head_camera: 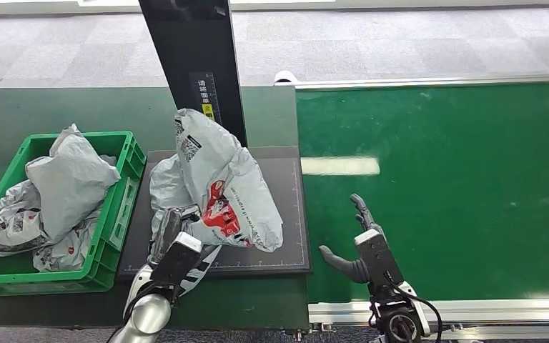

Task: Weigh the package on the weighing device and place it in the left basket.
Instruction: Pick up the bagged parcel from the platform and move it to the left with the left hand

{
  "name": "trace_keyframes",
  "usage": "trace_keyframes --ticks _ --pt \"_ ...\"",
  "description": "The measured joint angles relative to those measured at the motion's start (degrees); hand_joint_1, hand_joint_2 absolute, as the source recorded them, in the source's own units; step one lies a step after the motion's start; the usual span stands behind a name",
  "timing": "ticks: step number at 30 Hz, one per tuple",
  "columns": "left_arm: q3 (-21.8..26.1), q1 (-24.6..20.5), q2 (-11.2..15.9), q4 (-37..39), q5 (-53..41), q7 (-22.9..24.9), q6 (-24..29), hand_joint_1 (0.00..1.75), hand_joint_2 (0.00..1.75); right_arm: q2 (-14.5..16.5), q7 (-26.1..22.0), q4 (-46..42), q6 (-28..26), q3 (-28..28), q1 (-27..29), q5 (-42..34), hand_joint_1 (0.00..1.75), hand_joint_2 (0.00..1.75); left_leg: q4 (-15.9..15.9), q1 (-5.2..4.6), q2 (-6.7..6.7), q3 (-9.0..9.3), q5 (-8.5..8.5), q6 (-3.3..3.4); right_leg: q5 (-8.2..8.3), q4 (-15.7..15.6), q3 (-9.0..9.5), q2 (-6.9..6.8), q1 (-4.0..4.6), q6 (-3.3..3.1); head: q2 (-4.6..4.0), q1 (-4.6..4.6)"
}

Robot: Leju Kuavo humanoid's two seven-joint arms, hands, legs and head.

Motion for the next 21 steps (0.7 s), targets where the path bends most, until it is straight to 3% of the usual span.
trace_keyframes --ticks 5,11,21 --pt "0.47 0.74 0.05 -3.37 3.91 -7.88 8.23 1.75 1.75 0.00 0.00 0.05 -0.02 0.08 -0.12 -0.37 0.00 1.75 0.00 0.00 0.00 -0.03 0.00 0.00 0.00 0.00 -0.01 0.00 0.00 0.00 0.00 0.00" --pt "1.31 2.17 0.57 -12.32 -5.66 -11.47 21.50 1.75 1.75 -0.02 -0.25 0.97 -0.71 0.78 -0.94 -1.33 0.00 1.75 0.00 0.00 0.01 -0.04 0.00 0.00 0.00 0.00 -0.03 0.00 0.00 0.00 0.00 0.01" --pt "9.67 2.16 0.64 -33.87 -22.68 -11.49 22.46 1.75 1.75 -0.57 -1.68 3.61 -2.26 2.07 -1.44 -2.99 0.00 1.75 0.00 0.00 0.00 -0.03 0.00 0.00 0.00 0.00 -0.03 0.00 0.00 0.00 0.00 0.01"
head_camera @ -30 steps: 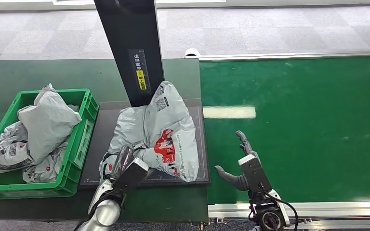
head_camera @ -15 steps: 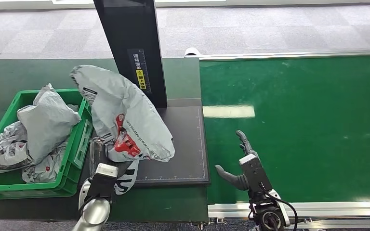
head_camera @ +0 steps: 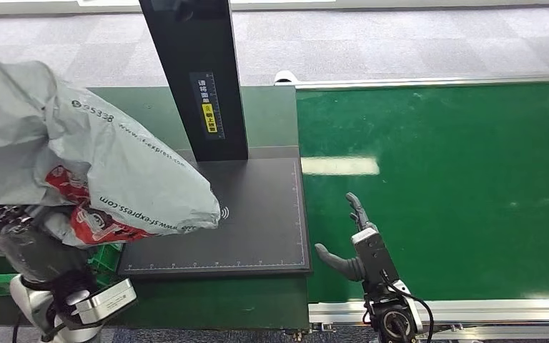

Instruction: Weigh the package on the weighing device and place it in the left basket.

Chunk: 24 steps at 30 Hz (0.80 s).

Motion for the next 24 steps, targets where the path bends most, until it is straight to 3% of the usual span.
trace_keyframes --ticks 8,14,19,24 --pt "4.08 -0.78 -0.02 -4.57 -3.45 0.00 0.01 1.75 1.75 -0.29 -0.07 1.04 -0.22 0.48 -0.10 -0.08 0.00 1.75 0.01 0.00 0.00 0.01 0.00 0.00 0.00 0.00 0.00 0.00 0.00 0.00 0.00 0.01" --pt "10.95 -5.09 -0.07 0.99 -13.48 1.89 -0.05 1.75 1.75 -0.39 -0.01 0.98 -0.66 0.38 0.21 0.13 0.00 1.75 0.01 0.00 0.02 0.08 0.01 0.00 0.00 0.00 -0.01 0.01 0.00 0.00 0.00 -0.01" --pt "12.04 -9.16 3.52 11.44 -18.23 21.42 -4.32 1.75 1.75 -0.56 0.18 0.40 -0.64 0.25 0.41 0.49 0.00 1.75 0.00 0.01 0.09 0.10 0.02 -0.02 0.01 0.01 0.01 0.08 0.01 -0.01 0.00 0.01" --pt "13.22 -12.09 8.27 22.00 -19.44 39.11 -19.83 1.75 1.75 -0.62 0.99 0.17 0.04 0.14 0.16 1.32 0.00 1.75 -0.01 0.01 0.26 0.10 0.03 -0.03 0.02 0.04 -0.01 0.23 0.01 -0.01 0.00 0.00"
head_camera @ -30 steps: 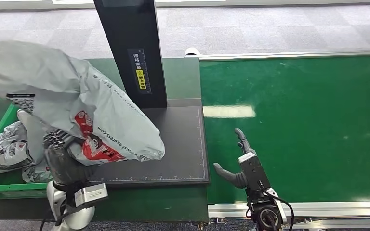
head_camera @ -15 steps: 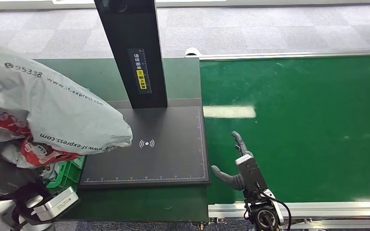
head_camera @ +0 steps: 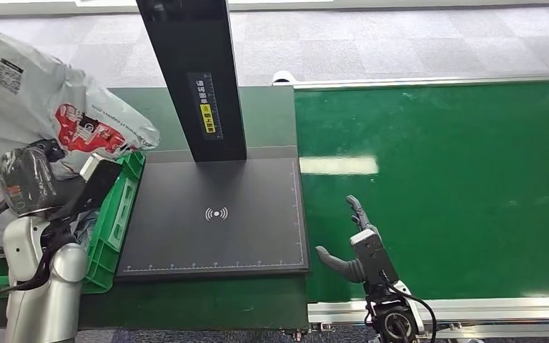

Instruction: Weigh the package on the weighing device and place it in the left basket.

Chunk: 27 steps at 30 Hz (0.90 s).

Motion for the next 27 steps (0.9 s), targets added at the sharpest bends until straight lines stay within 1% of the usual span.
trace_keyframes --ticks 2,5,8,13,14,17,18,21,27 --pt "1.04 -0.17 1.20 3.53 -0.56 4.53 -4.70 1.75 1.75 -0.01 0.21 0.00 0.37 -0.02 -0.15 0.27 0.00 1.75 0.00 0.00 0.01 0.04 0.00 0.00 0.00 0.00 -0.05 0.02 0.00 0.00 0.00 0.01" --pt "2.55 -0.24 2.74 7.68 -3.11 8.62 -8.04 1.75 1.75 0.02 0.34 0.00 0.57 -0.02 -0.38 0.51 0.00 1.75 0.01 0.00 0.00 0.22 0.00 0.00 0.00 0.00 -0.12 0.01 0.00 0.01 0.00 0.02" --pt "3.80 -0.24 3.92 9.87 -4.71 10.04 -9.75 1.75 1.75 0.04 0.45 0.00 0.58 -0.02 -0.50 0.67 0.00 1.75 0.02 0.00 0.00 0.21 0.00 -0.01 0.00 0.01 -0.13 0.01 0.00 0.01 0.00 0.02" --pt "5.66 -0.11 5.21 10.87 -5.65 10.95 -12.04 1.73 1.75 0.05 0.79 0.00 1.01 -0.02 -0.48 0.69 0.00 1.75 0.00 0.00 0.01 0.22 0.00 -0.01 0.00 0.00 -0.12 0.01 0.00 0.00 0.00 0.01" --pt "6.03 -0.05 5.39 10.88 -5.79 11.10 -12.43 1.34 1.31 0.05 0.89 0.00 1.10 -0.02 -0.48 0.69 0.00 1.75 0.00 0.00 0.01 0.23 0.00 -0.01 0.01 0.01 -0.11 0.01 0.00 0.00 0.00 0.01" --pt "7.16 0.23 5.72 10.88 -6.11 11.39 -13.29 0.05 0.00 0.06 1.08 0.00 1.29 -0.02 -0.48 0.69 0.00 1.75 0.00 0.00 0.00 0.24 0.00 -0.01 0.01 0.01 -0.09 0.01 0.00 0.00 0.00 0.01" --pt "7.54 0.35 5.76 10.85 -6.02 11.41 -13.37 0.00 0.00 0.06 1.13 0.00 1.40 -0.02 -0.48 0.69 0.00 1.75 0.00 0.00 0.00 0.25 0.01 -0.01 0.01 0.01 -0.08 0.01 0.00 0.00 0.00 0.01" --pt "8.56 0.87 5.72 10.60 -4.57 10.75 -12.60 0.00 0.00 0.06 1.24 0.00 1.63 0.05 -0.49 0.70 0.00 1.75 0.00 0.00 -0.01 0.25 0.01 -0.01 0.01 0.01 -0.09 0.01 0.00 0.00 0.00 0.01" --pt "9.16 1.52 4.98 10.03 -0.61 7.32 -7.73 0.00 0.00 0.06 1.26 0.00 1.65 0.37 -0.50 0.71 0.00 1.75 0.01 0.00 -0.12 0.21 0.01 -0.01 0.00 0.01 -0.09 -0.02 0.00 0.00 0.00 0.01"
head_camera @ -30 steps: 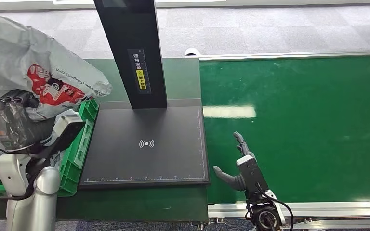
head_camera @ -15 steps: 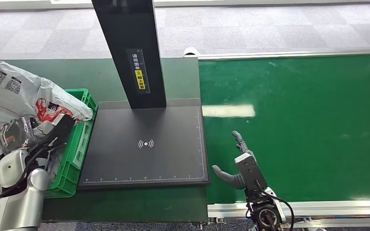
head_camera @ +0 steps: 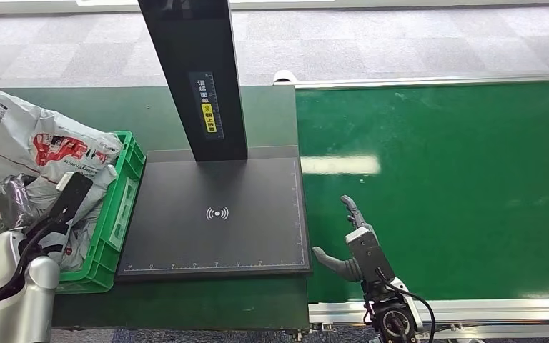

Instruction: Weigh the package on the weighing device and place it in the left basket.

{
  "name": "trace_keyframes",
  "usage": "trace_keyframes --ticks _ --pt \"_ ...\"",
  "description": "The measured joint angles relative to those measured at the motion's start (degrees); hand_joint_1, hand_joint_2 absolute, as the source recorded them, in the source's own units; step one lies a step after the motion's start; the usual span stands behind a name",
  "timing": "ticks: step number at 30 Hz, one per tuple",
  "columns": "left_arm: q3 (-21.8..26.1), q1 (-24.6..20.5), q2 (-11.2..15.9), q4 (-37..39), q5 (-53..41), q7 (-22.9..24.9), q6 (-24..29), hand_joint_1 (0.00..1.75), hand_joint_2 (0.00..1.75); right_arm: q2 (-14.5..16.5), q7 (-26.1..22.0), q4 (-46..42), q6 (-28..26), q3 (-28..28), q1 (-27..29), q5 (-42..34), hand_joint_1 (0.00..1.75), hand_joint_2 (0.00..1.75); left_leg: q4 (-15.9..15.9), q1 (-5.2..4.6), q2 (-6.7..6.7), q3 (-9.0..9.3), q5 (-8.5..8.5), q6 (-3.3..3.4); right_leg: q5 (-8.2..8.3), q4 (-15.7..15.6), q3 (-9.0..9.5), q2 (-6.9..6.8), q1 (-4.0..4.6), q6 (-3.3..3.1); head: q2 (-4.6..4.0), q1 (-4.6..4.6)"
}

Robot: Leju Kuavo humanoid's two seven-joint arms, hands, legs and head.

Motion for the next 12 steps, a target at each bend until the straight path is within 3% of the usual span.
trace_keyframes --ticks 6,12 --pt "-0.35 0.09 -1.26 -0.93 7.17 -4.56 4.51 0.00 0.00 0.02 0.15 0.02 0.00 0.16 -0.16 -0.16 0.00 1.75 0.01 0.00 -0.01 0.02 0.00 0.00 0.00 0.00 -0.01 0.00 0.00 0.00 0.00 -0.01" --pt "-2.82 0.08 -2.84 -0.96 21.92 -12.60 0.97 0.00 0.00 0.02 0.15 0.45 0.00 0.34 -0.80 -0.21 0.00 1.75 0.01 0.00 0.00 0.02 0.00 0.00 0.00 0.00 0.00 0.00 0.00 0.00 0.00 0.00"
